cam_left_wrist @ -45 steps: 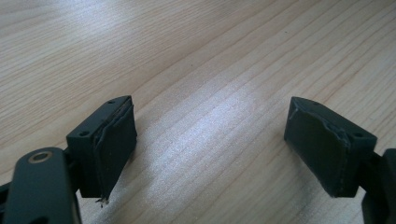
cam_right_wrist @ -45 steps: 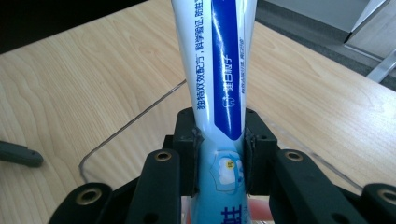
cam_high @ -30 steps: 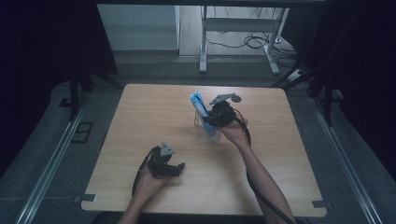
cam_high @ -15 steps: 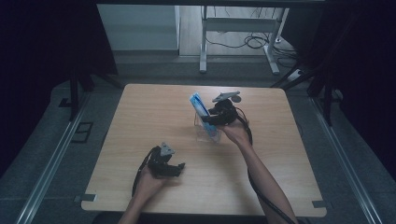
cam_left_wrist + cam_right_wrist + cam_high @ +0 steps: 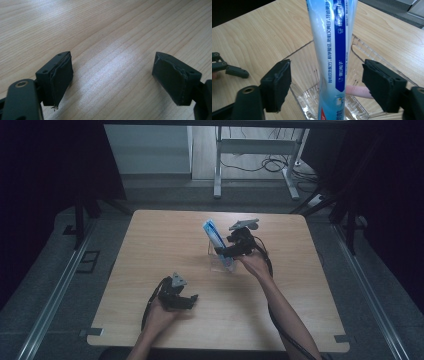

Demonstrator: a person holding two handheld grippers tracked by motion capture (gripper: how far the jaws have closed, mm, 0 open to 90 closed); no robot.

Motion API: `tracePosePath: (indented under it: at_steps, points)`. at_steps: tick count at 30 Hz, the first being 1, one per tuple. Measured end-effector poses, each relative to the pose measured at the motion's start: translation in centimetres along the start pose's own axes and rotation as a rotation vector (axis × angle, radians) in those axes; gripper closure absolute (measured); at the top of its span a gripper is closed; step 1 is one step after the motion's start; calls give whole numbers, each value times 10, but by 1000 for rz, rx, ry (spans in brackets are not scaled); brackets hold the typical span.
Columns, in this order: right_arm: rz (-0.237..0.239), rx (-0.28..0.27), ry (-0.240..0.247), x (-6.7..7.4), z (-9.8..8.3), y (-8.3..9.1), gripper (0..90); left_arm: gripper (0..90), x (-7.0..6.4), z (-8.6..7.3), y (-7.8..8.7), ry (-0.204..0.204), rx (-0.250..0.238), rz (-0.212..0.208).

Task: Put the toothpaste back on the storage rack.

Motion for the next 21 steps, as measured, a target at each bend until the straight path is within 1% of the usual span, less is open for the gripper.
tracePosePath:
  at_steps: [6,12,17,21]
  points:
    - [5,1,14,4,-1,2,142,169,0,0,0,0,-1,0]
    - [6,12,36,8,-2,5,125,169,0,0,0,0,0,0]
    - [11,19,43,12,-2,10,100,168,0,0,0,-1,1,0]
    - [5,23,58,14,-1,15,85,168,0,0,0,-1,1,0]
Point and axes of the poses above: each handheld gripper's, and its own axes: y roughly backward along the jaws, z roughly out of its top, x roughly to its left, the point moved 1 cm from there along -y, roughly forward along the jaws, and after that the axes turned 8 degrees about -z, right-handed, at the moved point
